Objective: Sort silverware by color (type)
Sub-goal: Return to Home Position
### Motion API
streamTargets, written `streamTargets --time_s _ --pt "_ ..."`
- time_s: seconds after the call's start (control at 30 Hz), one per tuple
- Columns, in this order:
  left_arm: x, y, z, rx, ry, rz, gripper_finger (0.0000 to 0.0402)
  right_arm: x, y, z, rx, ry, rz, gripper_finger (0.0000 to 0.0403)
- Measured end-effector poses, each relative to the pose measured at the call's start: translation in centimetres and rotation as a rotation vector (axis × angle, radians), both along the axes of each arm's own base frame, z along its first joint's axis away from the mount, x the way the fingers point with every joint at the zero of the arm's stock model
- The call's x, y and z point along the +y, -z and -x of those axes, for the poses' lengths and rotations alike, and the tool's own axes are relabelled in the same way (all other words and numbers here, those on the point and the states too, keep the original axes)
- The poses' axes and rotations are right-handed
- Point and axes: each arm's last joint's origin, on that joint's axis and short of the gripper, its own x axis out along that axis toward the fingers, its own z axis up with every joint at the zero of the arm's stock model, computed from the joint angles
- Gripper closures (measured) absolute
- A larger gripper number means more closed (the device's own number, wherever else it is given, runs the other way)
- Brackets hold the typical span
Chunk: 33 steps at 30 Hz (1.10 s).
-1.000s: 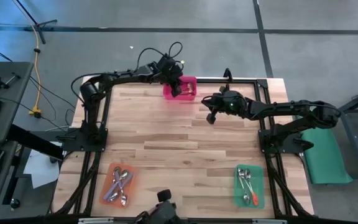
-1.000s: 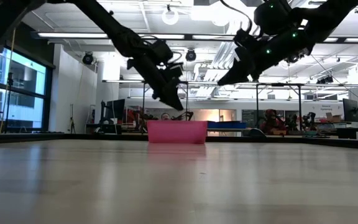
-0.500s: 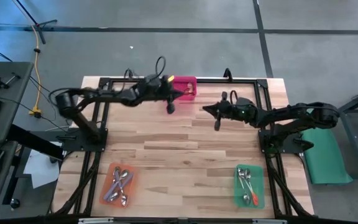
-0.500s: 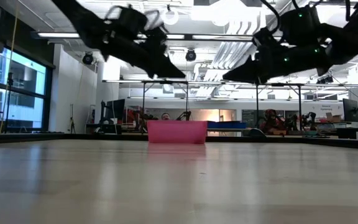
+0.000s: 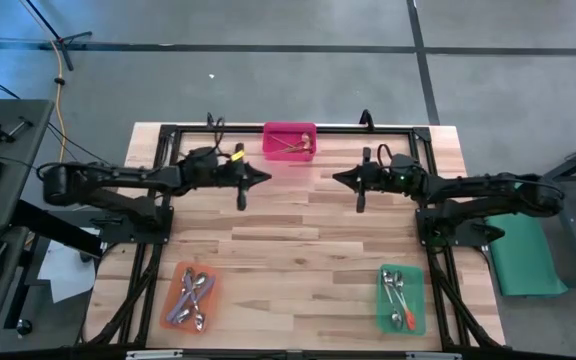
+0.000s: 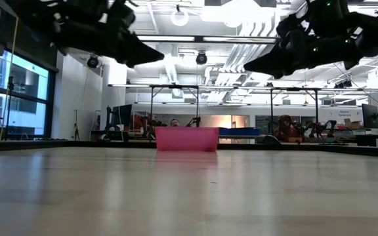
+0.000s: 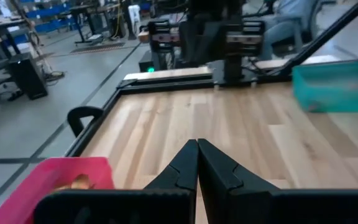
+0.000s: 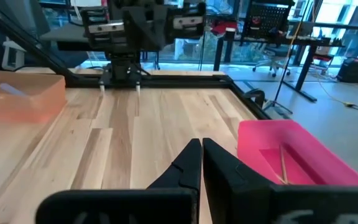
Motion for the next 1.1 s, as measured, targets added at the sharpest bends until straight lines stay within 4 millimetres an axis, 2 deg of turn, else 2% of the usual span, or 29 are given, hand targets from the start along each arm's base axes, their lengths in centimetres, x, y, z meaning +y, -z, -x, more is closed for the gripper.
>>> streamTargets --time_s 0.37,0.67,0.8,0.97,1.1 --pt "-2.9 0.9 3.9 -0.049 0.077 0.011 0.0401 0.7 -1.1 1.9 0.026 -0.005 0.011 0.0403" --pt "-4.4 1.9 6.4 -0.074 0.119 0.032 0.0401 1.2 1.8 3.5 -0.020 -0.004 0.043 0.0403" --pt "-4.7 1.5 7.3 -0.066 0.069 0.032 0.0401 1.5 2.3 4.2 -0.040 -0.003 0.031 0.0403" --pt "-5.3 1.3 8.3 -0.044 0.087 0.035 0.0401 1.8 2.6 5.2 -0.046 0.008 0.034 0.0403" --pt "-5.6 2.3 8.8 -0.109 0.105 0.032 0.0401 2.1 2.8 6.1 -0.087 0.012 0.051 0.0403"
